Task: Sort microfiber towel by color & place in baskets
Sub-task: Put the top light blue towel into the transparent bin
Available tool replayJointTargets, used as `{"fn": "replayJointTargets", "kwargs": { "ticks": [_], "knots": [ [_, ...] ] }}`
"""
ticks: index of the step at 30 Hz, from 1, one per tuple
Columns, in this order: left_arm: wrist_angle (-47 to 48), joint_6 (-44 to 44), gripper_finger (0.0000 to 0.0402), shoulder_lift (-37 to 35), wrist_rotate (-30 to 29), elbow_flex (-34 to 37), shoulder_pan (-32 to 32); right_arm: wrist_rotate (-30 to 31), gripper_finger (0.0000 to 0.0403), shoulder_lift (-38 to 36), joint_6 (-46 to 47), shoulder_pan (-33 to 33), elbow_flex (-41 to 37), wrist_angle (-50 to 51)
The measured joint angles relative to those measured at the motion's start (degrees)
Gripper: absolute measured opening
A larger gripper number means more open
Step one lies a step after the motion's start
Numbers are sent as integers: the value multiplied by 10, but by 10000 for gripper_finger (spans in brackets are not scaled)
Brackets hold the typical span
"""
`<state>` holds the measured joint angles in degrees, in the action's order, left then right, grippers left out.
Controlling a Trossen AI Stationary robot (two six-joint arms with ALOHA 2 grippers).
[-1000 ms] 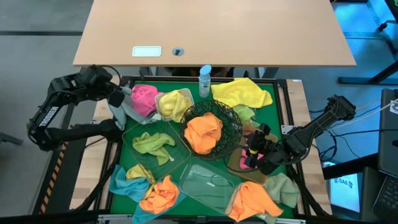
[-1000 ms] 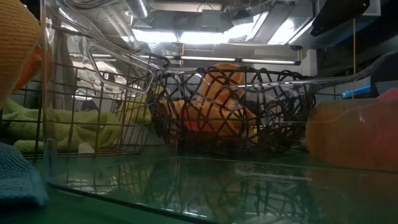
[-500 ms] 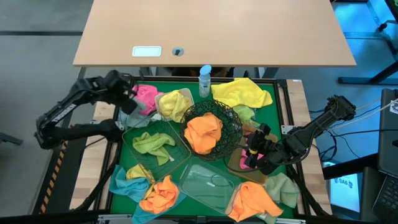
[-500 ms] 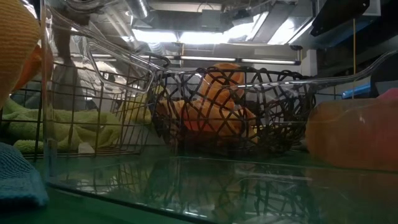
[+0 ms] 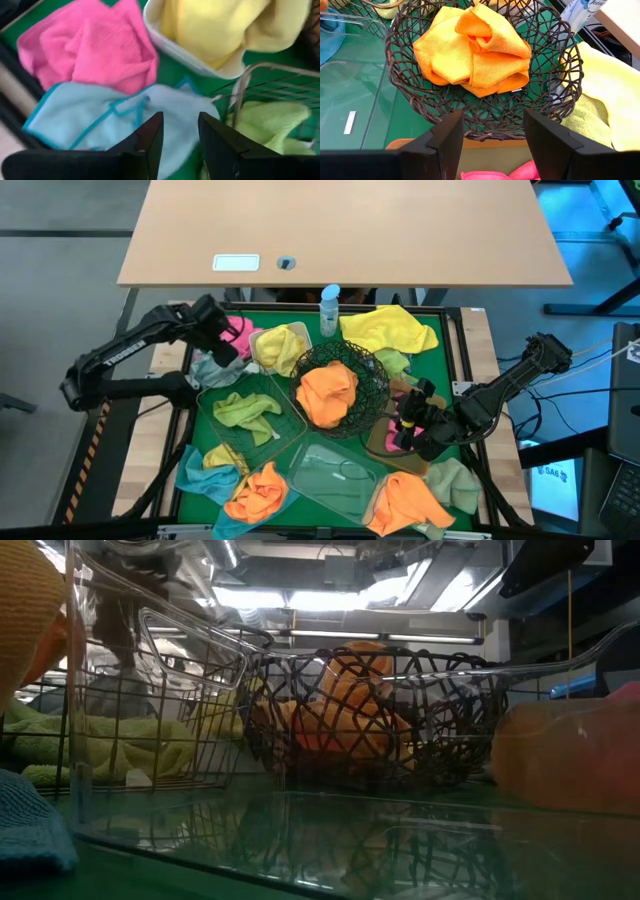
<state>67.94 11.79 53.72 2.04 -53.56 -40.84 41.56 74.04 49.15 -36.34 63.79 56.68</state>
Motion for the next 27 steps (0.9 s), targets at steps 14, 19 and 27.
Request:
{"fn": "replayJointTargets", "kwargs": {
  "ticks": [14,19,27],
  "knots": [
    [-22,-4,115,39,67,0,7,0,202,0,0,0,0,0],
    [-57,-5,115,46,73,0,38,0,202,0,0,0,0,0],
    [-72,-11,115,46,34,0,100,0,202,0,0,0,0,0]
  ]
}}
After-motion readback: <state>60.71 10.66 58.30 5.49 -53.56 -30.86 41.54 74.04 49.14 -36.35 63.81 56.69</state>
